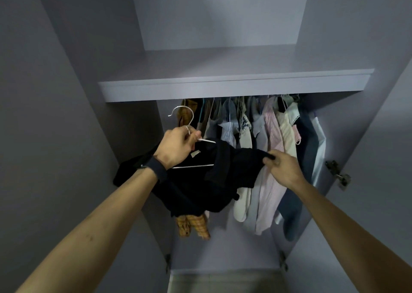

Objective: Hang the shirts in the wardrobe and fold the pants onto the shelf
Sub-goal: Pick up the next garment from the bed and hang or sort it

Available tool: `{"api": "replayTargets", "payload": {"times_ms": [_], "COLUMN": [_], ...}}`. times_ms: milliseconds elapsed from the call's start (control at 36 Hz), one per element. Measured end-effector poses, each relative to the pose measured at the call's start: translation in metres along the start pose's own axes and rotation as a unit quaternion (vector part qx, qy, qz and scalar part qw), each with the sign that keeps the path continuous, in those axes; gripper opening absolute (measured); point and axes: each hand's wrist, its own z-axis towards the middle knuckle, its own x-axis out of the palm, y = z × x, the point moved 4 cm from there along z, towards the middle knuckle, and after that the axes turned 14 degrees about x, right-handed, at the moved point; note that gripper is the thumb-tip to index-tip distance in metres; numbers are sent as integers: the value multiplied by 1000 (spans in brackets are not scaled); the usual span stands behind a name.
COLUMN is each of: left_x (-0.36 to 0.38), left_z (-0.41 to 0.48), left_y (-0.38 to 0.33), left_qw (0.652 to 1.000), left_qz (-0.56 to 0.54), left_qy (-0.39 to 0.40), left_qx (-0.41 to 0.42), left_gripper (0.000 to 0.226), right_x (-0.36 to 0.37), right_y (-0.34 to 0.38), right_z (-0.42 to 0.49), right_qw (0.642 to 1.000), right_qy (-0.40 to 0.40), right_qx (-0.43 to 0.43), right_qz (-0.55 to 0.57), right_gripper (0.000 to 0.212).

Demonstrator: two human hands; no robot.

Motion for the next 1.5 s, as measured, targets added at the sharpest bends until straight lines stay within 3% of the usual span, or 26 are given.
{"api": "replayTargets", "payload": {"times_ms": [83, 194, 389, 472, 583, 722, 806, 972, 1056, 1167, 1306, 1417, 1500], "left_x": [-2, -6, 5, 12, 13, 16, 18, 21, 22, 29, 24, 14, 5], "left_z": [-6, -13, -13, -14, -20, -28, -29, -40, -41, -39, -33, -38, -51], "left_y": [4, 8, -6, -13, -12, -9, -10, -2, 2, -3, 5, 22, 42], "left_qw": [1000, 999, 1000, 999, 998, 997, 997, 994, 990, 989, 994, 994, 988], "left_qz": [14, -16, -6, -3, -3, -36, -43, -70, -91, -105, -46, 49, 114], "left_qy": [11, -23, 2, 26, 44, 51, 38, 31, 23, 17, 6, -13, -24], "left_qx": [-6, -23, -21, -18, -37, -52, -59, -85, -101, -107, -102, -100, -102], "left_gripper": [32, 32, 33, 38, 38, 29, 31, 33, 31, 28, 31, 30, 41], "right_x": [-18, -12, 10, 22, 28, 24, 39, 30, 33, 37, 46, 56, 71], "right_y": [-4, 10, 70, 81, 79, 80, 84, 70, 70, 69, 91, 115, 132], "right_z": [7, -2, -36, -42, -45, -47, -54, -56, -59, -62, -72, -80, -82], "right_qw": [995, 997, 984, 975, 966, 971, 972, 976, 963, 954, 937, 938, 940], "right_qy": [-88, -44, 6, 27, 21, -20, 35, 25, 101, 136, 172, 171, 195], "right_qx": [37, 4, -177, -219, -252, -215, -232, -198, -206, -212, -199, -182, -170], "right_qz": [25, 64, 6, -20, -45, 99, -11, -89, -143, -165, -229, -240, -223], "right_gripper": [21, 40, 34, 20, 18, 15, 26, 57, 40, 6, 17, 7, 23]}}
